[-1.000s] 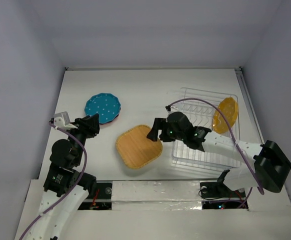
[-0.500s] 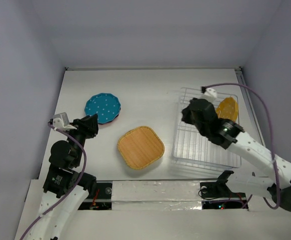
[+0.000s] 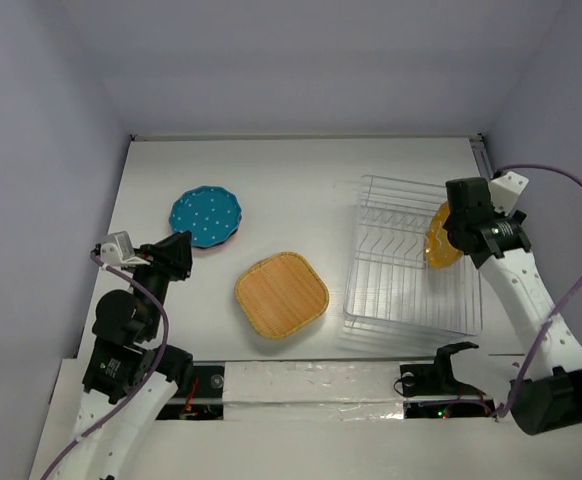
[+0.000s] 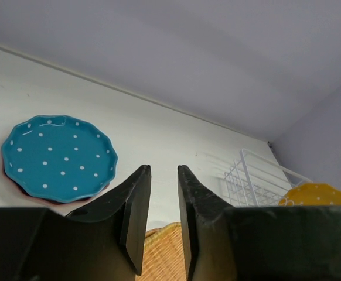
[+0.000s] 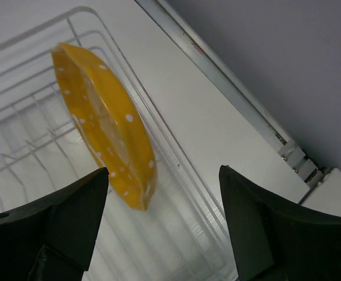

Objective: Unload the plates from the dish rack

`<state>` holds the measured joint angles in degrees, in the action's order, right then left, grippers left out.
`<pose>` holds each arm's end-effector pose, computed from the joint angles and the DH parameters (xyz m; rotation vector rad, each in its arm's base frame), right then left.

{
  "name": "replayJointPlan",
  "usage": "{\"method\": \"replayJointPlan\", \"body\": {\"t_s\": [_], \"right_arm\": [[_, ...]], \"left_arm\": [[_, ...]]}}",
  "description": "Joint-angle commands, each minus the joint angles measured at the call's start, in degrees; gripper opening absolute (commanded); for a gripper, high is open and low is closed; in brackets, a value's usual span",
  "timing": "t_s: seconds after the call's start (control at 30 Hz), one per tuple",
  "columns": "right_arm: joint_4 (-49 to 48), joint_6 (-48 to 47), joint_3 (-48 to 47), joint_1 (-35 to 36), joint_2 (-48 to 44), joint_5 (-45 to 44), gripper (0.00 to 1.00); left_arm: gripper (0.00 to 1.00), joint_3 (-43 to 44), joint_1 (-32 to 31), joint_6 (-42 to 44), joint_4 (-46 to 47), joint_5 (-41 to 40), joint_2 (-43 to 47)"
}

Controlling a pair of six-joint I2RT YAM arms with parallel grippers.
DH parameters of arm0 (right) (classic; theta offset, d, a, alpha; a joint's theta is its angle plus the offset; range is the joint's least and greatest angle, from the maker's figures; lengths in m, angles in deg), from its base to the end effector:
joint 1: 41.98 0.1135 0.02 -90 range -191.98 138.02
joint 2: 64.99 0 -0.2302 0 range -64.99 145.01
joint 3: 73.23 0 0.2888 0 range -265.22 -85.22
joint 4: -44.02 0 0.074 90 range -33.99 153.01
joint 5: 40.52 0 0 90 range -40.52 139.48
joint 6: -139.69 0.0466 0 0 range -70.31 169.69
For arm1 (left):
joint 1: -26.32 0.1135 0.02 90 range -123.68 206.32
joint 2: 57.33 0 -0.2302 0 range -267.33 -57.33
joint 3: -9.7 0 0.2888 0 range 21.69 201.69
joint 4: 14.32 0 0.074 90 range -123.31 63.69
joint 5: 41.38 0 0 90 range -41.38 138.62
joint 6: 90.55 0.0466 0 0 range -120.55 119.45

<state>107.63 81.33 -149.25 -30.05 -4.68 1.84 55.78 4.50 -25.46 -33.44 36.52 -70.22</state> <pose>0.2563 0.0190 0.3135 0.7163 2.0230 -0.5651 0.1459 -0.0479 0.3520 -0.2179 1.3338 -0.5504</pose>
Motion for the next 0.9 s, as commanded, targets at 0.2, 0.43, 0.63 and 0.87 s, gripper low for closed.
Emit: {"method": "replayJointPlan", "body": {"t_s": [0.2,0.43,0.63,0.87], "right_arm": [[-10.9,-6.5,-1.4,-5.1,12.3,7.3,0.68],[-13.1,-9.7,-2.0,-8.1,17.2,9.7,0.54],[-12.4,-14.4,-5.9,-8.1,18.7,7.4,0.12],[-16.6,-25.2,-11.0,-7.5,19.0,3.4,0.0]], "left_arm": [[0.3,0.4,-1.4,0.6,1.9,0.2,2.7],[0.31,0.5,-1.4,0.6,1.6,0.2,3.6],[0.31,0.5,-1.4,0.6,1.5,0.2,3.9],[0.31,0.7,-1.4,0.6,1.2,0.2,3.8]]}}
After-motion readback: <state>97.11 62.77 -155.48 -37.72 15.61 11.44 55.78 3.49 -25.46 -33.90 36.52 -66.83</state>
